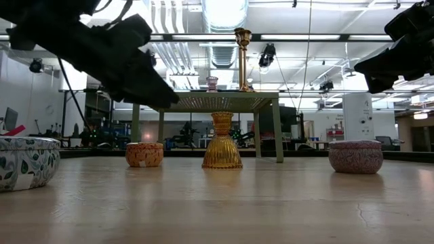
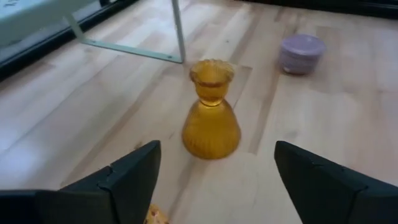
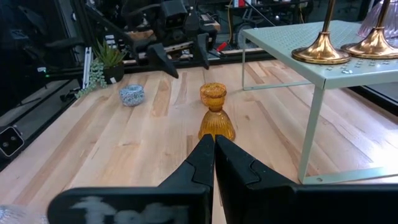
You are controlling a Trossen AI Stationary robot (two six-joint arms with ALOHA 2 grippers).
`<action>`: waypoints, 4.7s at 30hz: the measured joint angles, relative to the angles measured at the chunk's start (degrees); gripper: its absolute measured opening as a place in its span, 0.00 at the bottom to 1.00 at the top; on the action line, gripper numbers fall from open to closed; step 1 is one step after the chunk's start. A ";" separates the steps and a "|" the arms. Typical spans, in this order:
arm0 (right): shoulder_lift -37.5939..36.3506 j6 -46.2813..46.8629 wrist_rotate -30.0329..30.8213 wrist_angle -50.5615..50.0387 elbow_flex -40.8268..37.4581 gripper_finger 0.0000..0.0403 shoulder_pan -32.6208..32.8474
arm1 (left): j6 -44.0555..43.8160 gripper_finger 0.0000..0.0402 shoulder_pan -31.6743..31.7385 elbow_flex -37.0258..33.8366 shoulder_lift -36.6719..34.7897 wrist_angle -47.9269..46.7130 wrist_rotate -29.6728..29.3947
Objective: Pick & Place candle stick holders
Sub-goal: Put the yellow glass candle holder on the shelf aligned with the pink glass candle holder
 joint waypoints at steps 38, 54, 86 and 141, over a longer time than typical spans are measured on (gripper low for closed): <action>-0.02 0.00 0.01 0.00 0.00 0.02 0.00 | 0.51 0.85 2.19 1.38 5.34 4.38 -0.97; -0.02 0.00 0.01 0.00 0.00 0.02 0.01 | 3.24 0.85 3.57 1.32 8.84 10.84 -0.98; -0.04 0.00 0.00 -0.02 -0.02 0.02 0.02 | 6.80 0.85 8.83 12.82 24.77 15.82 1.68; -0.02 0.00 0.02 0.00 -0.02 0.02 0.00 | 6.24 0.35 13.04 15.15 27.11 16.00 5.70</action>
